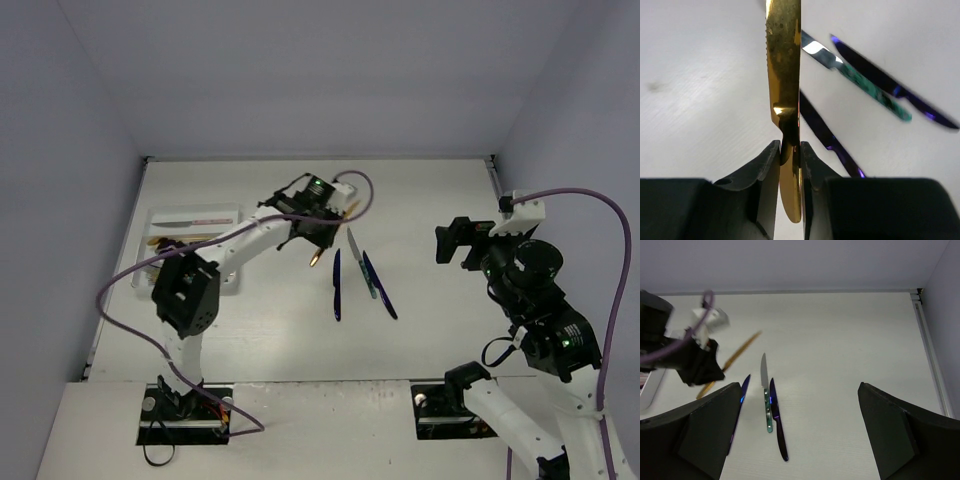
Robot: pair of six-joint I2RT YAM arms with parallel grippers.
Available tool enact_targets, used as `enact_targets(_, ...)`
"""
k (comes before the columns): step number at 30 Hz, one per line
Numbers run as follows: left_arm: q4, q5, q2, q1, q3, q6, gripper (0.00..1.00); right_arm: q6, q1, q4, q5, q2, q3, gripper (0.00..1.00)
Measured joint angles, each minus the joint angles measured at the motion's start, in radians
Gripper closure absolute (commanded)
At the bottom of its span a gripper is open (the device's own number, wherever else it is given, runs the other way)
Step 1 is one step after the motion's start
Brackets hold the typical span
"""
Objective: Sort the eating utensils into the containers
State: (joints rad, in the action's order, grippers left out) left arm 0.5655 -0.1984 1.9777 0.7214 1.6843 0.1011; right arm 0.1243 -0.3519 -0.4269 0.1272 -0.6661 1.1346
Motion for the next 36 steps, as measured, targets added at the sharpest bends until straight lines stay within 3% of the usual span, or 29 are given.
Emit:
enact_targets(7,-0.203,0.091,-0.262,-0.305,-0.27,0.427,1.0,-0.011,0.0,-0.001,0.002,-0.03,0.0,0.0)
enact_targets(11,-0.238,0.203,-0.352,-0.463,-0.39,0.692,1.0,-0.015,0.0,-0.001,0.014,-0.042,0.0,0.0)
enact_targets(17,-0.22,0.347,-0.408,-0.57,-0.434,1.048,1.0,-0.015,0.0,-0.001,0.028,-0.042,-0.002,0.0)
enact_targets(25,-0.223,0.363,-0.333,-0.699,-0.438,1.427,1.0,-0.023,0.0,-0.001,0.06,-0.044,-0.021,0.0)
enact_targets(36,-0.239,0.312,-0.079,-0.808,-0.369,1.588,0.97,-0.029,0.0,-0.001,0.095,-0.052,-0.039,0.0)
